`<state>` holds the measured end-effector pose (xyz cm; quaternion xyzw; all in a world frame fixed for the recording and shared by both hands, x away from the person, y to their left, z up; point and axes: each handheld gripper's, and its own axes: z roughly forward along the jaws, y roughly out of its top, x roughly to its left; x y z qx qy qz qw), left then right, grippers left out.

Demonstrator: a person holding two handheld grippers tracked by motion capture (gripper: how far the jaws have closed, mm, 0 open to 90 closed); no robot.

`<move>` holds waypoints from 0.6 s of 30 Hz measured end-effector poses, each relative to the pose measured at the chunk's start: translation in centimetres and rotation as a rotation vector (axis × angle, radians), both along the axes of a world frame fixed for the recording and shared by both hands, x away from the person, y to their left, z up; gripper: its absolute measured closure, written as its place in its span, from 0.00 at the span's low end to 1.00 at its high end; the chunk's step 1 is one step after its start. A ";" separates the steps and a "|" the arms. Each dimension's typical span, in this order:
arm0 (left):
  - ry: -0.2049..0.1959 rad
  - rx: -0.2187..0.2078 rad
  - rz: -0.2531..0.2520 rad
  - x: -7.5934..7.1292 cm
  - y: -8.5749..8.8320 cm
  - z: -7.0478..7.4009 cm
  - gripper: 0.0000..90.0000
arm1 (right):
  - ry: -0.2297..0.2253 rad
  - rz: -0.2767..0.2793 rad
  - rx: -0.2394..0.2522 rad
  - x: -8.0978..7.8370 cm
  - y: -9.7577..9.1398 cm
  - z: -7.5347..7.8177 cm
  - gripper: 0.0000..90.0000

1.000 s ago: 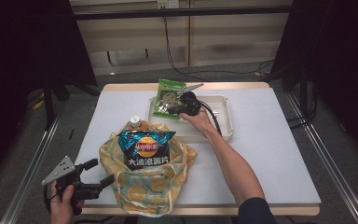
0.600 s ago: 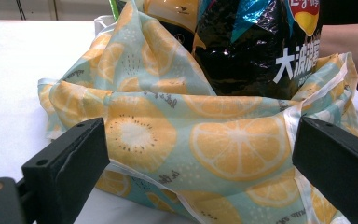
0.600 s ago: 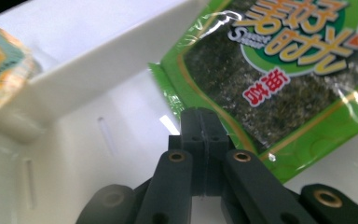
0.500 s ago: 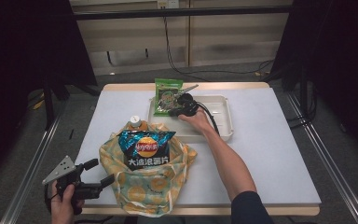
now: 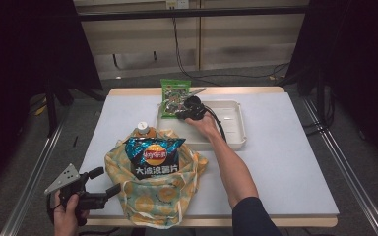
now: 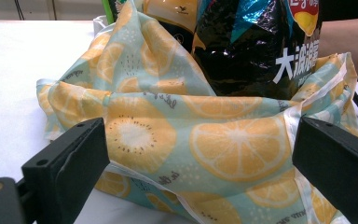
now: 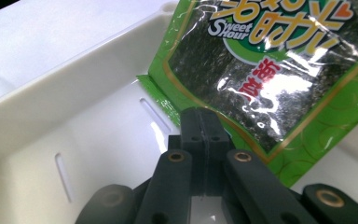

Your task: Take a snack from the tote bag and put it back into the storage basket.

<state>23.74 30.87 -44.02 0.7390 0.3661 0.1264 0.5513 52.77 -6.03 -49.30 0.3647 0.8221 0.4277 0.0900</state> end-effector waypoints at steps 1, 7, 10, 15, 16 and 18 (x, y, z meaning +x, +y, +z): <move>-0.002 0.001 0.000 0.0 -0.1 0.0 0.04 | -0.002 -0.004 0.003 0.0 0.1 0.0 1.00; -0.003 0.005 -0.010 -0.1 -0.4 0.0 0.04 | -0.022 -0.002 0.020 0.0 0.2 0.1 0.96; 0.001 0.001 -0.002 -0.1 -0.3 0.0 0.04 | -0.012 0.007 0.022 -0.4 -0.1 0.2 0.95; -0.004 0.009 -0.009 -0.2 -0.4 0.1 0.04 | -0.028 0.020 0.048 -1.2 -0.5 1.1 0.90; -0.007 0.006 -0.014 -0.2 -0.4 0.1 0.04 | -0.036 0.025 0.056 -1.4 -0.6 1.3 0.89; -0.011 0.010 -0.011 -0.3 -0.3 0.1 0.04 | -0.049 0.032 0.074 -2.2 -0.8 2.1 0.86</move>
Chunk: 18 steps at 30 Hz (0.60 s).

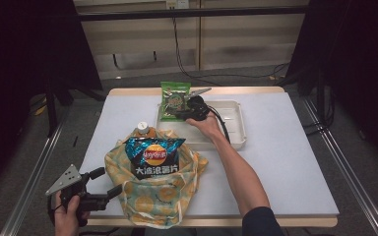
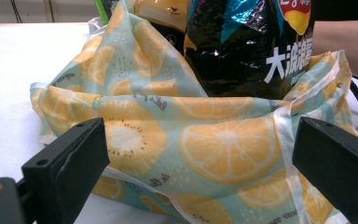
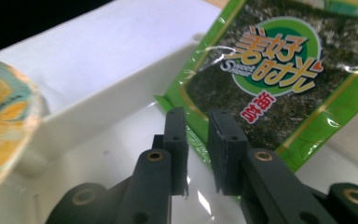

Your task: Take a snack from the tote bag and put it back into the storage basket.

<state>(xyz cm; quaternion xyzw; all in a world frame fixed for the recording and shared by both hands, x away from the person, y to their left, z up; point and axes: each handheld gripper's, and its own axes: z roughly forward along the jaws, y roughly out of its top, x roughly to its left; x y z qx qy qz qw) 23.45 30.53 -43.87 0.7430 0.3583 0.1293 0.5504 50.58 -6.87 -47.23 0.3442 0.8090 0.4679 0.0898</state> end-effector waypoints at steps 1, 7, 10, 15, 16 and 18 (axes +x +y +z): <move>0.000 0.000 0.000 0.0 0.0 0.0 0.04 | 0.000 0.000 0.000 0.0 0.0 0.0 0.86; 0.002 0.002 -0.001 0.0 -0.1 0.0 0.04 | -0.036 0.029 0.046 -2.4 -0.9 1.6 0.78; -0.003 0.000 -0.006 0.1 -0.1 0.0 0.04 | -0.056 0.034 0.072 -3.5 -1.3 2.3 0.74; -0.005 0.011 -0.010 0.0 -0.2 0.0 0.03 | -0.075 0.042 0.126 -5.7 -1.9 3.4 0.60; -0.005 0.006 -0.015 0.0 -0.2 0.0 0.03 | -0.080 0.045 0.143 -6.0 -2.0 3.5 0.58; -0.008 0.011 -0.010 -0.1 -0.3 0.1 0.03 | -0.084 0.056 0.141 -6.8 -2.0 3.7 0.52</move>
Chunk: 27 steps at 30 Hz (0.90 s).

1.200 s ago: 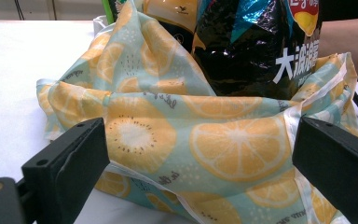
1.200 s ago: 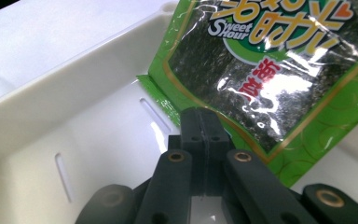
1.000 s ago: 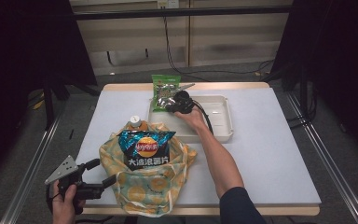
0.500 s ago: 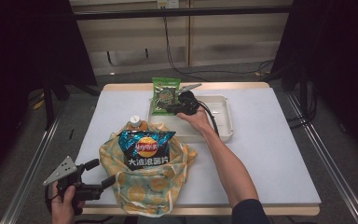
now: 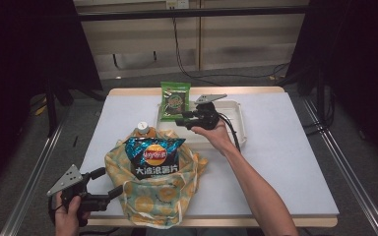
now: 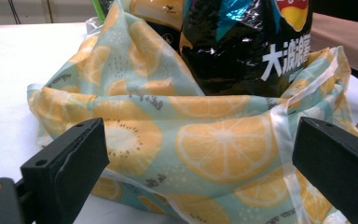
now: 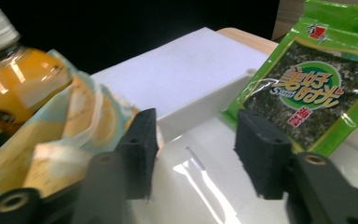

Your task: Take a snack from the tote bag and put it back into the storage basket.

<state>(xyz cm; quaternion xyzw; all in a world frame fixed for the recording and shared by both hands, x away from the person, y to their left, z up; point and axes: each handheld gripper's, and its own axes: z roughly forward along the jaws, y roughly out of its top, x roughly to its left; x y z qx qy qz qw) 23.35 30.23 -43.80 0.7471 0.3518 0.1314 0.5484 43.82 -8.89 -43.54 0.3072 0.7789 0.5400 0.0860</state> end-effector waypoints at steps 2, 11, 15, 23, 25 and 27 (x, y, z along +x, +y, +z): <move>-0.010 -0.003 -0.004 0.0 0.1 0.1 0.03 | -0.003 0.005 0.016 -0.7 -0.1 0.2 0.50; -0.026 0.030 -0.003 -0.2 -0.5 0.2 0.04 | -0.023 0.035 0.063 -4.8 -1.5 1.9 0.44; -0.046 0.029 -0.036 -0.4 -0.4 0.3 0.03 | -0.022 0.038 0.068 -6.6 -2.1 1.9 0.42; -0.064 0.019 0.008 -0.8 -0.4 0.5 0.07 | -0.018 0.060 0.068 -9.4 -2.9 1.7 0.39; -0.058 0.004 0.000 -0.6 -0.4 0.6 0.08 | -0.014 0.078 0.070 -10.0 -3.2 1.8 0.38; -0.060 0.017 0.005 -0.6 -0.6 0.6 0.09 | -0.014 0.085 0.085 -10.5 -3.4 1.9 0.36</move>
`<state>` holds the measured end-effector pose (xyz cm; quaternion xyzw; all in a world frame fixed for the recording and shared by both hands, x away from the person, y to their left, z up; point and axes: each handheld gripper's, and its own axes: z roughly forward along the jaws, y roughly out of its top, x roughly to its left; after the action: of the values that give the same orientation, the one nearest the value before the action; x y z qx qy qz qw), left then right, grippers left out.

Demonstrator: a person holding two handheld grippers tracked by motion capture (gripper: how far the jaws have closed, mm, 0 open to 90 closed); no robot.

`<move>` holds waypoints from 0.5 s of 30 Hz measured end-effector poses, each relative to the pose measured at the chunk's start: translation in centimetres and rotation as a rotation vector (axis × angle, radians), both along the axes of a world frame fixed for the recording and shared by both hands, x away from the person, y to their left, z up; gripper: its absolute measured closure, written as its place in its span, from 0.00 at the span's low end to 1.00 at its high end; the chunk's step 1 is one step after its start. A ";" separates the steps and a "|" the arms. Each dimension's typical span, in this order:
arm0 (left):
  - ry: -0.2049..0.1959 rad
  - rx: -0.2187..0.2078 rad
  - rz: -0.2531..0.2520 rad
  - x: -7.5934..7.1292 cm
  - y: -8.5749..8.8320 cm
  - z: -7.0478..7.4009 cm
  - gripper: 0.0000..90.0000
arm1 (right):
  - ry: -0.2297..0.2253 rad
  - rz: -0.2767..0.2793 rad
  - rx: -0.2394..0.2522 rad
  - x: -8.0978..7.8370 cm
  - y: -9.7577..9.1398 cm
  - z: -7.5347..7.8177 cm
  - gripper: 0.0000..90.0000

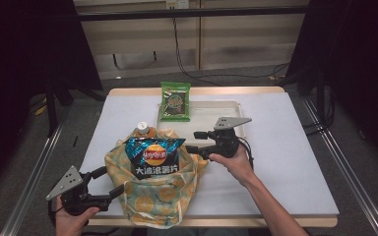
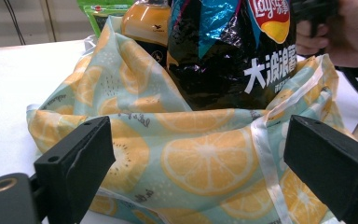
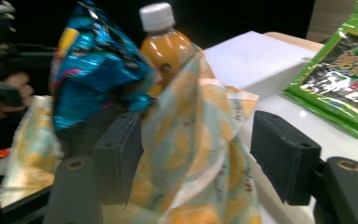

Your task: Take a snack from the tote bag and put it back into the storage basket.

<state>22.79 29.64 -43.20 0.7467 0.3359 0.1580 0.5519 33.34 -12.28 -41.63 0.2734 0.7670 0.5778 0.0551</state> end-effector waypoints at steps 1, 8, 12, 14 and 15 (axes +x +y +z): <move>0.006 -0.005 -0.011 0.1 -0.1 0.0 0.09 | 0.009 0.005 0.008 -0.2 0.1 0.2 0.31; 0.021 0.011 -0.007 0.2 -0.3 0.2 0.18 | 0.020 0.070 0.026 -1.4 1.2 1.1 0.21; 0.008 0.015 -0.016 0.8 -0.6 0.5 0.27 | 0.015 0.099 0.039 -1.6 2.1 1.5 0.22; 0.000 0.022 -0.024 1.0 -0.9 0.7 0.32 | 0.009 0.112 0.038 -1.5 2.8 1.7 0.22; -0.003 0.021 -0.023 1.1 -1.0 0.8 0.32 | 0.008 0.121 0.044 -1.4 3.0 1.8 0.22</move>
<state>23.91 28.61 -42.43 0.7562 0.3248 0.1561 0.5462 31.91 -9.24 -39.87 0.2301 0.7695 0.5957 0.0109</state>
